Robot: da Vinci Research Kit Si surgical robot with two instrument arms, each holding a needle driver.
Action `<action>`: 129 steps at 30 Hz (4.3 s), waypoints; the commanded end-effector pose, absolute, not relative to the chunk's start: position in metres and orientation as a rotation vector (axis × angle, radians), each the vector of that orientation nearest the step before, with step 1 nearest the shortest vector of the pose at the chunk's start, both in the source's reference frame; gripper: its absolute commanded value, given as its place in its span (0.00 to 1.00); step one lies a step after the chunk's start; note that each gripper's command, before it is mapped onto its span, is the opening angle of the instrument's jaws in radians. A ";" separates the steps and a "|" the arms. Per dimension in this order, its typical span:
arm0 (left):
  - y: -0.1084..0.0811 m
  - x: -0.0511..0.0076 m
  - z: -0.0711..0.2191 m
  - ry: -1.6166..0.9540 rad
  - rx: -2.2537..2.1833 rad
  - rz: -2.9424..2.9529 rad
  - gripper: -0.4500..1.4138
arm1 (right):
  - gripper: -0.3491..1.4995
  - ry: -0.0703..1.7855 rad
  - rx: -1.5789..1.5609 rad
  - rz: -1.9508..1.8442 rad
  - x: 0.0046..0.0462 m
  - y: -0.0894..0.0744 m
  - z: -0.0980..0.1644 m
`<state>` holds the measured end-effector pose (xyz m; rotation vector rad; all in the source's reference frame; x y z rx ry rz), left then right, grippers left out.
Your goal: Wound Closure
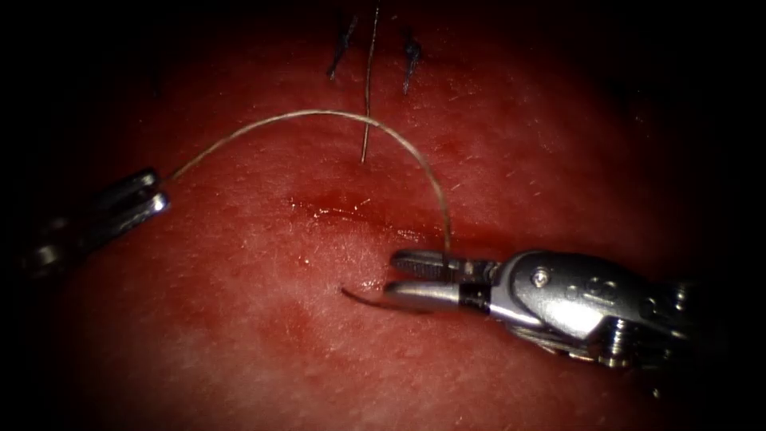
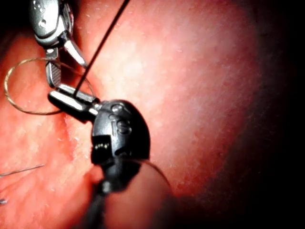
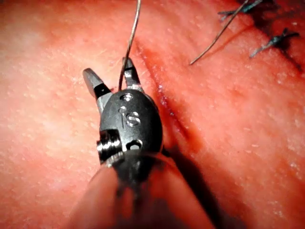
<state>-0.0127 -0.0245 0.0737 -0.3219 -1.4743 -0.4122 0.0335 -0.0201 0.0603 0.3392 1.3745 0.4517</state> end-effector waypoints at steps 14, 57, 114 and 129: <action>-0.024 -0.0128 0.075 -1.492 -0.313 -0.399 0.00 | 0.99 1.653 0.231 0.501 0.0228 -0.013 0.059; -0.027 -0.0195 0.083 -1.301 -0.357 -0.249 0.00 | 0.00 1.683 0.158 0.312 0.0427 -0.014 0.065; -0.020 -0.0177 0.094 -1.576 0.058 -0.235 0.00 | 0.56 1.836 0.240 0.228 0.0425 -0.015 0.065; -0.026 -0.0178 0.089 -1.543 -0.004 -0.266 0.00 | 0.53 1.686 0.166 0.520 0.0401 -0.012 0.067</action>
